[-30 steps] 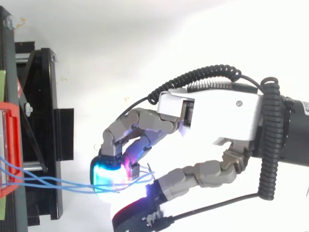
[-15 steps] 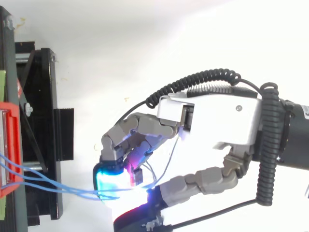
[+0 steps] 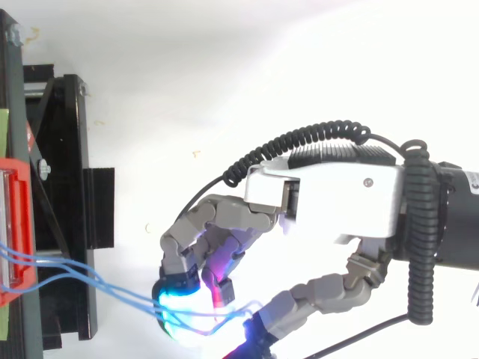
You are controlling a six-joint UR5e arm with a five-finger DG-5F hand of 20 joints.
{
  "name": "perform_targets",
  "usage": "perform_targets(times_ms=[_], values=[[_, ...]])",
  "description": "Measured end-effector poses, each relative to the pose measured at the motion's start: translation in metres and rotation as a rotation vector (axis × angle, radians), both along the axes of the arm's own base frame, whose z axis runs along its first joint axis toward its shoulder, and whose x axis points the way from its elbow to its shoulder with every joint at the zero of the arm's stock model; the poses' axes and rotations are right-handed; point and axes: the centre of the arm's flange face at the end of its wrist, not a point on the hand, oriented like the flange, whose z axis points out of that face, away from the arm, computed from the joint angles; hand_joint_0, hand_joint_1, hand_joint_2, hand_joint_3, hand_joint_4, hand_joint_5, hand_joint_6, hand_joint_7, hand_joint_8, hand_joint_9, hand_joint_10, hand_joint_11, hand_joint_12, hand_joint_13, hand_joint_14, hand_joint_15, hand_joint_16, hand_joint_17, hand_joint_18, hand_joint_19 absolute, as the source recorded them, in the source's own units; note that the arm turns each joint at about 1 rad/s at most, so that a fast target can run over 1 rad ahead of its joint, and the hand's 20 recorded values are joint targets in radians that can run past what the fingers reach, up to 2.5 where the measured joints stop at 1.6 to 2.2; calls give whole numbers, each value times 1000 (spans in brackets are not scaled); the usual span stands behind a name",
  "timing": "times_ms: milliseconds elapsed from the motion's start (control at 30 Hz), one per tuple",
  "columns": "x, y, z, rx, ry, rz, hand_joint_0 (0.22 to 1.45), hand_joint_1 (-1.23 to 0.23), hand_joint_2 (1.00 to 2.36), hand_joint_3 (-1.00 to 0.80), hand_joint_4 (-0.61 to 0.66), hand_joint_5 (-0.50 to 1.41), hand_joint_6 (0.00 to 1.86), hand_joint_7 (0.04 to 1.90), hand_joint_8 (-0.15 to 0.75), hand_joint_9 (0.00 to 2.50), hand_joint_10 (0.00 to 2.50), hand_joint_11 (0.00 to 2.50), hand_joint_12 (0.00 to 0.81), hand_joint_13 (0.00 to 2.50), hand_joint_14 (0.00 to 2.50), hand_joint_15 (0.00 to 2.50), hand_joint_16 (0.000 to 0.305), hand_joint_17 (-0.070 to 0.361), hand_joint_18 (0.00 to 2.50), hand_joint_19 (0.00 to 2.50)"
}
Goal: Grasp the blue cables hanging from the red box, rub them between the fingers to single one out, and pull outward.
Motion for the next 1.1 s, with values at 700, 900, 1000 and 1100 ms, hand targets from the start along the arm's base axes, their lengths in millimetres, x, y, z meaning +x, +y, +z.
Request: perform_targets(times_ms=[700, 900, 1000, 1100], values=[[0, -4, 0, 3, 1, -4, 563, -662, 1012, -237, 102, -133, 917, 1018, 402, 1082, 18, 954, 439, 719, 14, 415, 60, 135, 682, 268], [0, -4, 0, 4, 0, -5, 612, -804, 1016, -181, 80, -156, 933, 974, 376, 1022, 18, 993, 422, 697, 15, 417, 56, 126, 656, 279], [0, -5, 0, 5, 0, -5, 689, -906, 1008, -381, 28, -163, 936, 954, 353, 1001, 19, 997, 407, 686, 15, 407, 53, 120, 651, 242], [0, -6, 0, 4, 0, -7, 734, -922, 1000, -500, 7, -162, 938, 880, 347, 1001, 19, 998, 402, 687, 15, 401, 52, 118, 661, 226]])
